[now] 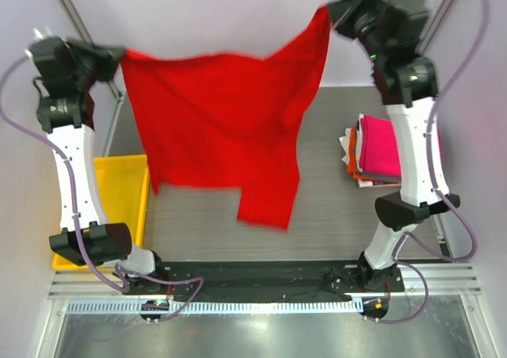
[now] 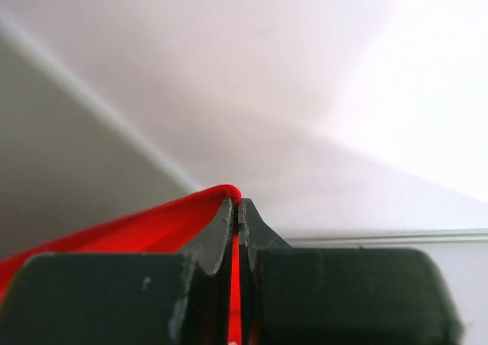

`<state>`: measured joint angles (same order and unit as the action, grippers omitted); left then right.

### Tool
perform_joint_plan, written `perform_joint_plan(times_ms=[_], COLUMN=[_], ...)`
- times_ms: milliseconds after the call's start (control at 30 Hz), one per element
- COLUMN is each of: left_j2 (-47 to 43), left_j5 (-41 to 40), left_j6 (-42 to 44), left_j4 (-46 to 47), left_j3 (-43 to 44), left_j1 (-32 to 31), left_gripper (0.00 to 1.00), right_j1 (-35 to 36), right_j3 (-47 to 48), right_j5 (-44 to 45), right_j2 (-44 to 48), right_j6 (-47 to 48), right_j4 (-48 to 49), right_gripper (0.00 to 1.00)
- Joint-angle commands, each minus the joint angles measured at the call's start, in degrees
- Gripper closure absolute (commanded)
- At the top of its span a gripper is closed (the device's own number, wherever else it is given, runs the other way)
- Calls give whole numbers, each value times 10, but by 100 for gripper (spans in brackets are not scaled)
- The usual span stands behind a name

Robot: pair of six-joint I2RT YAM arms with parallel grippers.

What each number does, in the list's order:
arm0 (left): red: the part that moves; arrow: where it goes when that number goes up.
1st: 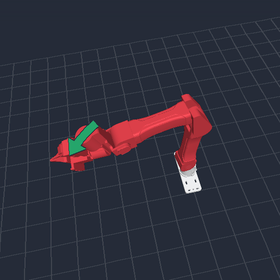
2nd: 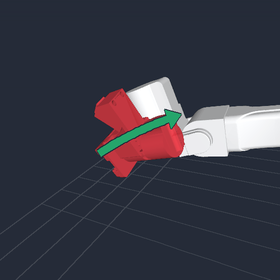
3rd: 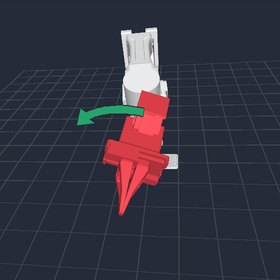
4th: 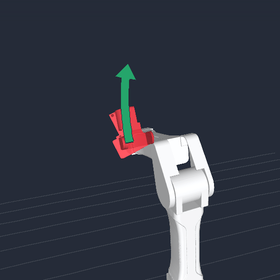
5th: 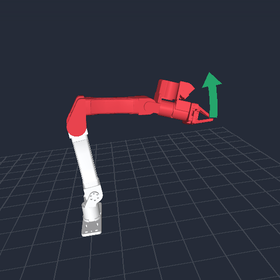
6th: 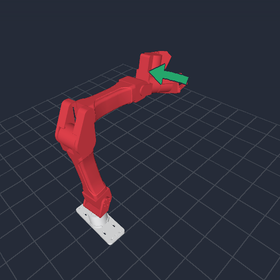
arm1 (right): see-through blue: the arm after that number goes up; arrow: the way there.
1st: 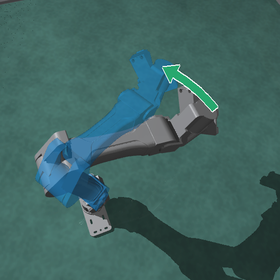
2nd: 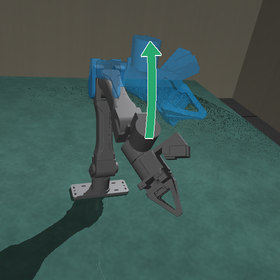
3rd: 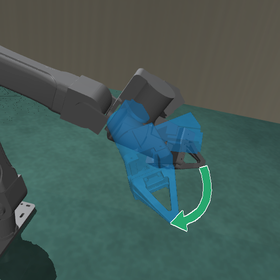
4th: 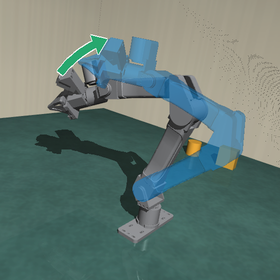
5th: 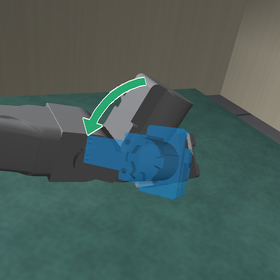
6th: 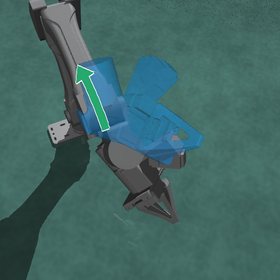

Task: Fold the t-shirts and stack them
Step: Flatten the tshirt out

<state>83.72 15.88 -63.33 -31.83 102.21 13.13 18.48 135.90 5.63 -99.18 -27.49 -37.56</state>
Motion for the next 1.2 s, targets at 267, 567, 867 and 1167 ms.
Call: perform_joint_plan(times_ms=[267,567,867,1167], left_j2=[74,-58,-98,-151], left_j5=[95,84,85,82], left_j6=[-66,-12,16,71], left_j4=[214,339,320,227], left_j3=[84,-400,-619,-684], left_j1=[37,37,37,38], left_gripper=[100,100,100,100], right_j1=[-76,-76,-77,-77], right_j3=[-150,-639,-979,-1097], right_j5=[-189,-179,-156,-200], right_j2=[142,344,496,651], right_j6=[-15,-34,-99,-138], right_j4=[205,315,348,254], right_gripper=[99,99,99,99])
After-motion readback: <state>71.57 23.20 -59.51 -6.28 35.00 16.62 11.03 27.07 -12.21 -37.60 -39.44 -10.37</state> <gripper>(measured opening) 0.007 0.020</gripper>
